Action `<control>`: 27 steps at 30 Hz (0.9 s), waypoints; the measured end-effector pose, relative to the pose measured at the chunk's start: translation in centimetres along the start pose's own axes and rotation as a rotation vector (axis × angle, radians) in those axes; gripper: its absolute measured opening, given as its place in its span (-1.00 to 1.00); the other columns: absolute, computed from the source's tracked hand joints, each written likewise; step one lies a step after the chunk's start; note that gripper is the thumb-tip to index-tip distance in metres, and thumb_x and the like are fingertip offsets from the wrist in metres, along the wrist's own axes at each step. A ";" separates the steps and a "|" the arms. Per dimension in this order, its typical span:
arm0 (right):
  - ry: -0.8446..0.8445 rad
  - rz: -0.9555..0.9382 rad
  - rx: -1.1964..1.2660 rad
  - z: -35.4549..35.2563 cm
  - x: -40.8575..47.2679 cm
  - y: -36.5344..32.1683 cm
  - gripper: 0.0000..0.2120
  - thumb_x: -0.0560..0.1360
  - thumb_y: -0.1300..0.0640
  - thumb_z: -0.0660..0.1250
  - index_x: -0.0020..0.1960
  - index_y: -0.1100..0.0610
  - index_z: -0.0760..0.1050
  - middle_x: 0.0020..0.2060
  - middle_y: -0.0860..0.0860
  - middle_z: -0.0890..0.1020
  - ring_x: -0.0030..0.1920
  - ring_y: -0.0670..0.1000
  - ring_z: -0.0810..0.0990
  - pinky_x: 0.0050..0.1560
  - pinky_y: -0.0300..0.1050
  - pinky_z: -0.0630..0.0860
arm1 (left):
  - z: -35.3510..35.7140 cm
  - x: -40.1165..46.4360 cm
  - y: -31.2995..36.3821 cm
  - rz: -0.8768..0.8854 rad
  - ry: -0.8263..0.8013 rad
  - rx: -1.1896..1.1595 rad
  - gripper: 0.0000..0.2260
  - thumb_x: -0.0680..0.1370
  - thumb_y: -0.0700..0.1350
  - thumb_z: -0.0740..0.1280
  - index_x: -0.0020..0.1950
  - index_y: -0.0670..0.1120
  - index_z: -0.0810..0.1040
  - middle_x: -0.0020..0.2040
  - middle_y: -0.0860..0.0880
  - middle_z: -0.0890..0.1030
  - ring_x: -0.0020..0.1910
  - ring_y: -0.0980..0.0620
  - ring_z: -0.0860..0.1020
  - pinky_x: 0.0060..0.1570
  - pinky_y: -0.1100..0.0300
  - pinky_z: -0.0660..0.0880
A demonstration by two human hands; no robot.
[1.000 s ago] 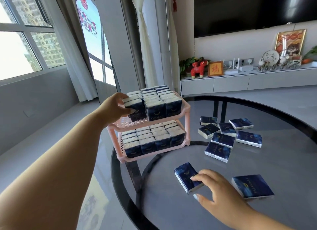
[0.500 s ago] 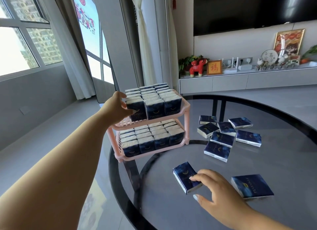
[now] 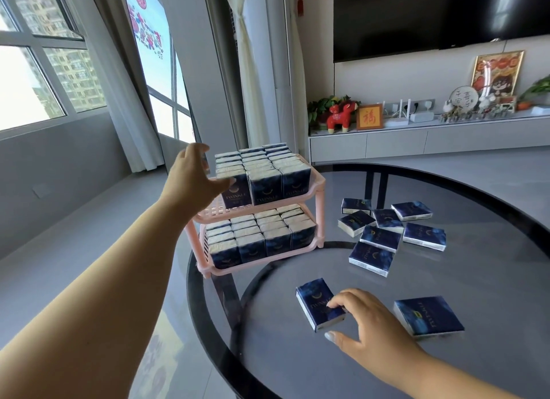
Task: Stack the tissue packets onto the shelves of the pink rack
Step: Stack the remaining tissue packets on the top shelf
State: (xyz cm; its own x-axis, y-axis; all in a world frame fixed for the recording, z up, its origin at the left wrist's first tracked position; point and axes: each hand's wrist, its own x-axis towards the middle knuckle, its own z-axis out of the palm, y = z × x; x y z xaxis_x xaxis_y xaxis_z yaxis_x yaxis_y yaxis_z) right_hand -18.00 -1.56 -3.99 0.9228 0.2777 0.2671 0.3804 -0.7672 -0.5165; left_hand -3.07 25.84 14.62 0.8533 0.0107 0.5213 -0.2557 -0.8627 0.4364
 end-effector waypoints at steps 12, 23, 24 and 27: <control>-0.024 0.006 -0.043 -1.0 -0.3 -1.0 -0.64 0.49 -0.10 0.30 0.24 -0.04 0.34 0.14 -0.22 0.34 0.22 -0.19 0.28 0.09 -0.51 0.13 | 5.9 -11.1 6.6 0.010 -0.236 -0.142 -0.68 0.50 0.01 0.40 0.22 0.00 0.46 0.08 0.02 0.48 -0.04 0.05 0.47 -0.10 0.24 0.35; -0.157 0.219 -0.184 -9.4 0.2 1.4 -0.50 0.33 -0.17 0.45 0.20 -0.12 0.40 0.12 -0.16 0.44 0.22 -0.12 0.33 0.13 -0.25 0.30 | 11.5 -18.0 6.3 -0.242 -0.588 -0.205 -0.18 0.36 0.27 0.46 0.49 -0.03 0.23 0.43 -0.01 0.30 0.34 0.00 0.39 0.23 0.19 0.41; -0.198 0.267 -0.190 -10.2 0.0 2.1 -0.45 0.28 -0.18 0.47 0.21 -0.14 0.38 0.11 -0.17 0.43 0.22 -0.12 0.32 0.15 -0.22 0.33 | 11.5 -18.1 6.1 -0.234 -0.622 -0.204 -0.10 0.31 0.30 0.48 0.51 -0.02 0.19 0.46 0.00 0.28 0.37 -0.01 0.35 0.29 0.15 0.38; -0.393 0.369 -0.285 -11.7 -0.6 3.7 -0.29 0.19 -0.20 0.52 0.26 -0.18 0.30 0.11 -0.15 0.36 0.23 -0.10 0.26 0.15 -0.15 0.37 | 12.1 -18.2 5.5 -0.192 -0.685 -0.099 0.01 0.25 0.33 0.51 0.54 -0.02 0.14 0.46 0.00 0.28 0.41 -0.02 0.29 0.38 0.07 0.33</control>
State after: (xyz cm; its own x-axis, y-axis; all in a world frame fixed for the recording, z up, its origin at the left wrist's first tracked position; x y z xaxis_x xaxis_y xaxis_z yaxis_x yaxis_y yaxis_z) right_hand -17.89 -11.30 3.46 0.9648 0.1154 -0.2364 0.0502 -0.9630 -0.2649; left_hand -14.55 14.75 -1.34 0.9725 -0.1900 -0.1347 -0.0847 -0.8273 0.5553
